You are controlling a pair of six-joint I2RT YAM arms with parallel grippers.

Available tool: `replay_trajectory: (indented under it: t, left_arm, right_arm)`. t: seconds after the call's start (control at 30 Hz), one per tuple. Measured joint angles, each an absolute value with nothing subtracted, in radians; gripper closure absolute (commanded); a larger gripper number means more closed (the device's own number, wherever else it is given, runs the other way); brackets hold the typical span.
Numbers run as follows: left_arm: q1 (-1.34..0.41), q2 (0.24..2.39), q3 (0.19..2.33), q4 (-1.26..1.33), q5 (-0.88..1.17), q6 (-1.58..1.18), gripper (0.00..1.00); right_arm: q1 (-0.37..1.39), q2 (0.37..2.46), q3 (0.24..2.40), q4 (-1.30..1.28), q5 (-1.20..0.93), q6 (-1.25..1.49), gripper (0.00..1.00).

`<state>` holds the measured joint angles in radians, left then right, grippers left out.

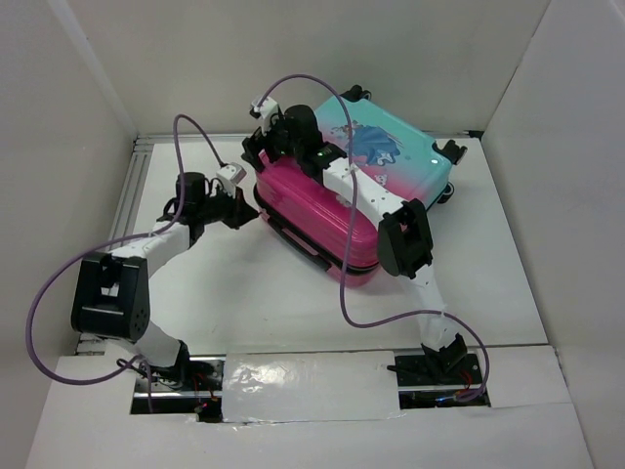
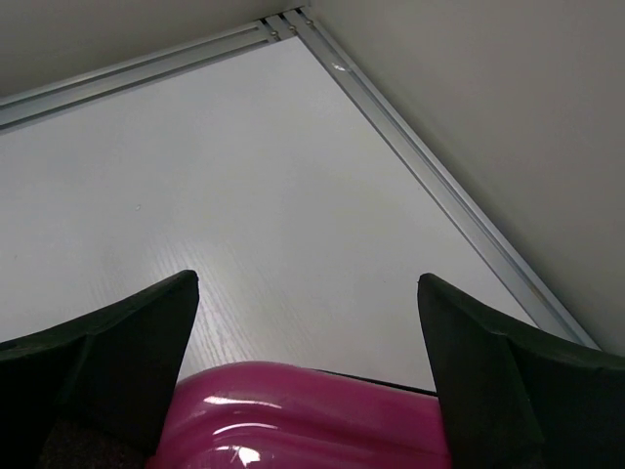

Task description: Pack the luggage

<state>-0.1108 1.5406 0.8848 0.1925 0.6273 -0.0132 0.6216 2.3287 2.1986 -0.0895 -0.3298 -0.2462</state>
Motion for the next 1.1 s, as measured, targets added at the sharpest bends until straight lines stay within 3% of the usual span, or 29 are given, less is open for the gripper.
replay_trajectory:
  t: [0.27,0.6,0.87,1.1]
  left_arm:
    - [-0.047,1.608,0.935,0.206,0.661,-0.03,1.0]
    - [-0.03,1.692,1.048,0.148,0.681,-0.013,1.0]
    - [-0.028,1.693,1.026,0.195,0.678,0.0,1.0]
    - [-0.027,1.706,1.007,0.247,0.68,0.0,1.0]
  right_arm:
    - [0.623,2.329,2.199,-0.089,-0.384,-0.265,0.13]
    - [0.62,2.34,2.27,-0.191,-0.377,-0.247,0.12]
    - [0.624,2.057,2.056,-0.353,-0.357,-0.176,0.13]
    - [0.787,1.802,1.826,-0.359,-0.258,-0.099,0.18]
